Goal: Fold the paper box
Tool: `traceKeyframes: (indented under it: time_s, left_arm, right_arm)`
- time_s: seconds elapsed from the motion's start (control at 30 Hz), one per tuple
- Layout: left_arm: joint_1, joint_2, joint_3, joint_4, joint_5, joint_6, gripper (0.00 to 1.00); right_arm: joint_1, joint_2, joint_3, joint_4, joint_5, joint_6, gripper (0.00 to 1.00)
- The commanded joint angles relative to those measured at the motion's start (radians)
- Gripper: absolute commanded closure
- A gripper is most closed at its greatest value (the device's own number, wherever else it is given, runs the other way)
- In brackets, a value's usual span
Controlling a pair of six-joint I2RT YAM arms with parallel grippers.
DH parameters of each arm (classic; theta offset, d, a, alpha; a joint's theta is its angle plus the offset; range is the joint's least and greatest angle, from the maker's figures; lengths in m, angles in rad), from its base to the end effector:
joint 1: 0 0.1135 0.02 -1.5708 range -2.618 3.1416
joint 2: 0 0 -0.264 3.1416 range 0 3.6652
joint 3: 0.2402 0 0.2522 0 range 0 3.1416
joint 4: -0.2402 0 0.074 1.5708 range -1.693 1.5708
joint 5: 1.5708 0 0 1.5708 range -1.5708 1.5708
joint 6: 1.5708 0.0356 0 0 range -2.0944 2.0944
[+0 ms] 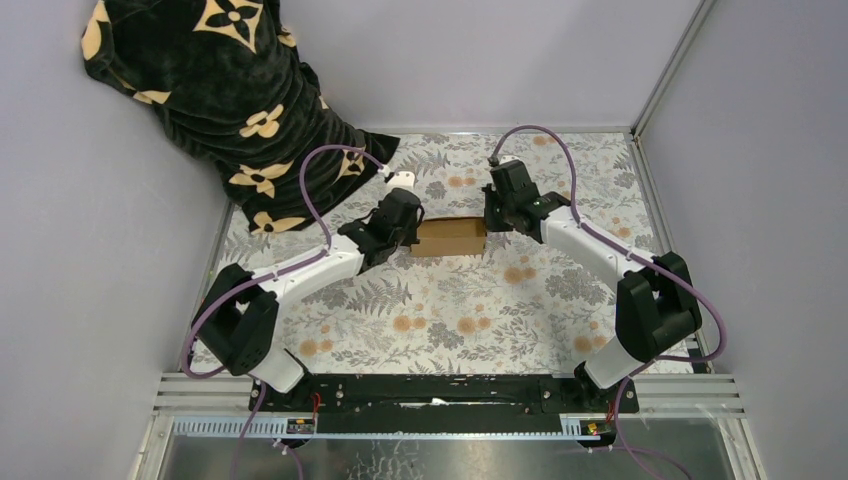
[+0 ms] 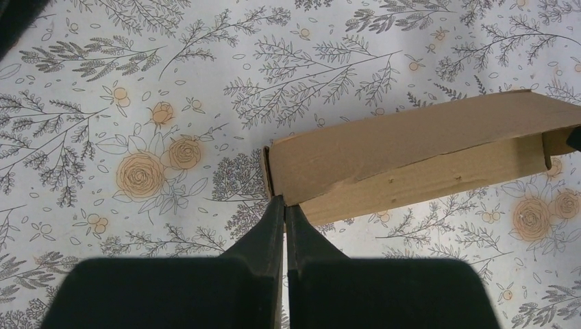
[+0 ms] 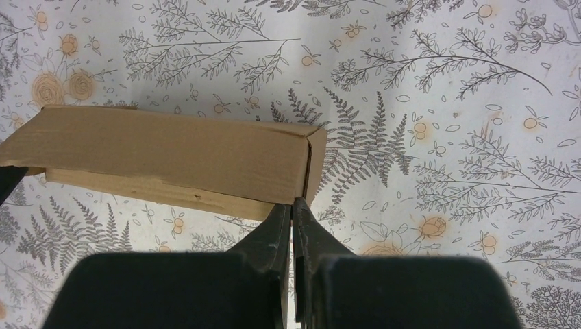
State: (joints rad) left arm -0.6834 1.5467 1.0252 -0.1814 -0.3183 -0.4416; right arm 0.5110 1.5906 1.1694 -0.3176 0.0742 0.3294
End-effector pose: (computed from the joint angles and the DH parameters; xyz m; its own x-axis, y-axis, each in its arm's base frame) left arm 0.2693 -0.2049 0.2377 -0.6304 -0.0102 -0.7762 0.1606 0.9766 -0.1432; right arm 0.3103 0.1709 0.2583 -0.6981 -0.0216 -0.7157 -0.2262 0.9550 0.1919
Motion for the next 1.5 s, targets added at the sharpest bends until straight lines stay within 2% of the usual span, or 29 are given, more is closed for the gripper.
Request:
traceKeyframes:
  time_s: [0.0,0.27,0.3,0.47,0.53,1.07,1.23,1.47]
  left_arm:
    - [-0.040,-0.002,-0.049,0.068,0.069,-0.042,0.98]
    - [-0.046,-0.012,-0.090,0.096,0.051,-0.052,0.99]
    - [-0.046,-0.012,-0.092,0.098,0.049,-0.052,0.99]
    - [-0.049,-0.017,-0.098,0.101,0.031,-0.049,0.99]
    - [-0.051,-0.020,-0.100,0.105,0.026,-0.049,0.99]
    - [-0.069,-0.036,-0.127,0.130,-0.030,-0.057,0.99]
    - [-0.084,-0.049,-0.141,0.142,-0.055,-0.058,1.00]
    - [-0.111,-0.054,-0.152,0.160,-0.092,-0.064,1.00]
  right_arm:
    - [0.053,-0.014,-0.026,0.029,-0.049,0.005,1.00]
    - [0.066,-0.022,-0.045,0.020,-0.039,-0.010,1.00]
    - [0.066,-0.028,-0.047,0.019,-0.037,-0.013,0.98]
    - [0.064,-0.087,-0.063,0.014,-0.041,-0.022,0.67]
    - [0.066,-0.105,-0.062,0.012,-0.055,-0.025,0.59]
    - [0.065,-0.157,-0.081,-0.002,-0.100,-0.010,0.40]
    - [0.063,-0.192,-0.120,-0.007,-0.079,0.004,0.38]
    - [0.055,-0.216,-0.190,-0.007,-0.070,0.035,0.28]
